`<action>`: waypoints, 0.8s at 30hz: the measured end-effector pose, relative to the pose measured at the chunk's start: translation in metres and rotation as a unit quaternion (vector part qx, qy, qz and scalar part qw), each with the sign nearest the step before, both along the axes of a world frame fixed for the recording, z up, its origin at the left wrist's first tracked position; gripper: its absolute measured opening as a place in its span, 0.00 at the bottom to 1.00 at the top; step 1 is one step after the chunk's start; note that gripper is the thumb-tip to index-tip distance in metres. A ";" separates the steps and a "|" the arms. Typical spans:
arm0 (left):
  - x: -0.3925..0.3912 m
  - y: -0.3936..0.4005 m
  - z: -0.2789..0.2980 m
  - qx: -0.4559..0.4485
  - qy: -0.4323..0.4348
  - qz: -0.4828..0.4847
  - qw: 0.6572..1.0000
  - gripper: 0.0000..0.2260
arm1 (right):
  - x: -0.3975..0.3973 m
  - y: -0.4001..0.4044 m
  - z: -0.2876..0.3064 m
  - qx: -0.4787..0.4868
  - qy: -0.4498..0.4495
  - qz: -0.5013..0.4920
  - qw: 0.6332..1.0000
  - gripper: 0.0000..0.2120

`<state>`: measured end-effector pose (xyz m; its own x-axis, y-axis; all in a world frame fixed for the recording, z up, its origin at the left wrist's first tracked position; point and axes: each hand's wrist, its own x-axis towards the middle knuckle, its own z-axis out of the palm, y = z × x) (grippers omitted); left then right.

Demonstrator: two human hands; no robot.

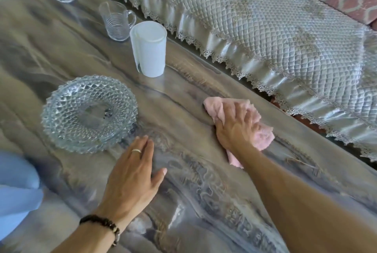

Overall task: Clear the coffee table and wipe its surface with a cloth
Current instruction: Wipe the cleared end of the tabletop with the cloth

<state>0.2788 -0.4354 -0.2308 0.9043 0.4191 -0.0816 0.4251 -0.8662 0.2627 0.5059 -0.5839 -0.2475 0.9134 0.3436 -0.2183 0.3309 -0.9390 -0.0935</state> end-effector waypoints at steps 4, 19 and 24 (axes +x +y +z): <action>-0.036 0.006 -0.006 0.010 0.066 0.015 0.998 0.37 | -0.091 0.049 -0.002 0.017 0.031 0.290 0.956 0.26; -0.052 0.014 -0.002 0.015 0.117 0.054 0.992 0.42 | -0.082 0.014 0.002 -0.005 0.005 0.437 0.900 0.28; -0.050 0.012 0.004 0.019 0.140 0.051 0.989 0.43 | -0.080 0.050 0.009 -0.035 0.016 0.112 0.993 0.25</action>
<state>0.2291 -0.4233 -0.2272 0.8013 0.5149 -0.3046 0.5623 -0.8220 0.0897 0.4257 -0.5343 -0.2382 0.8083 0.5199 -0.2764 0.5296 -0.8471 -0.0446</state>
